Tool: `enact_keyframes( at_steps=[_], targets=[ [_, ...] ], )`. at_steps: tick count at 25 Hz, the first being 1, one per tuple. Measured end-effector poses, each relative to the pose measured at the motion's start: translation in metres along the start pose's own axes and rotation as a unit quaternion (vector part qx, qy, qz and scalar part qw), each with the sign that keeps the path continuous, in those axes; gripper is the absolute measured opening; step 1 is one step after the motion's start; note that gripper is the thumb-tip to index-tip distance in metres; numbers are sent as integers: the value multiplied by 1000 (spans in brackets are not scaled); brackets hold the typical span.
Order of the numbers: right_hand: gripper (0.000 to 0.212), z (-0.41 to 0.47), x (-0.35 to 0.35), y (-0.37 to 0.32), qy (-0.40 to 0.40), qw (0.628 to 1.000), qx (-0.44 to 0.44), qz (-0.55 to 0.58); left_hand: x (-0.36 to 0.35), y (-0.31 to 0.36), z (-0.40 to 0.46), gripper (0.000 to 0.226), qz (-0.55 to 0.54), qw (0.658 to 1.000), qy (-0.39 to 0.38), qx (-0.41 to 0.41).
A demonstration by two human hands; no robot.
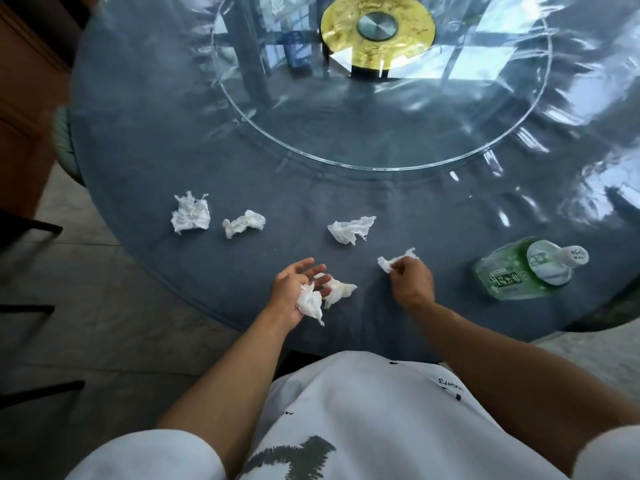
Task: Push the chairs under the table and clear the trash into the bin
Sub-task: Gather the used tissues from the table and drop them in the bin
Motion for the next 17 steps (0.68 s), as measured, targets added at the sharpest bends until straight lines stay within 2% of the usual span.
enact_keyframes(
  at_steps=[2,4,6,9,11,13,15,17],
  targets=[
    [6,-11,-4,-29,-27,997,17,75,5,-2,2,43,-29,1000,-1,7],
    [6,-29,-17,-74,-77,986,77,125,2,-3,1,37,-63,998,-21,23],
    [12,-49,-37,-113,-133,974,136,127,-9,-3,-6,32,-95,993,-60,42],
    [21,-69,-65,-147,-193,959,192,84,-6,6,-9,26,-113,992,-57,25],
    [23,-77,-76,-154,-244,943,204,98,5,13,-7,31,-101,994,-50,2],
    [19,-78,-80,-150,-272,936,179,136,20,20,-4,31,-100,994,-38,-24],
    [19,-65,-71,-136,-184,964,160,108,34,22,-1,35,-113,993,-16,-34],
    [21,-53,-60,-123,-75,979,186,-26,43,23,-1,39,-119,992,-1,-41]
  ],
)
Point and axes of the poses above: each hand's wrist, its own z-axis towards the middle knuckle, its own x-axis out of the back of the hand, y = z × x, the point moved 9 cm from there along z, towards the middle knuckle, and after that the axes turned 10 degrees about -z, right-handed, at the moved point
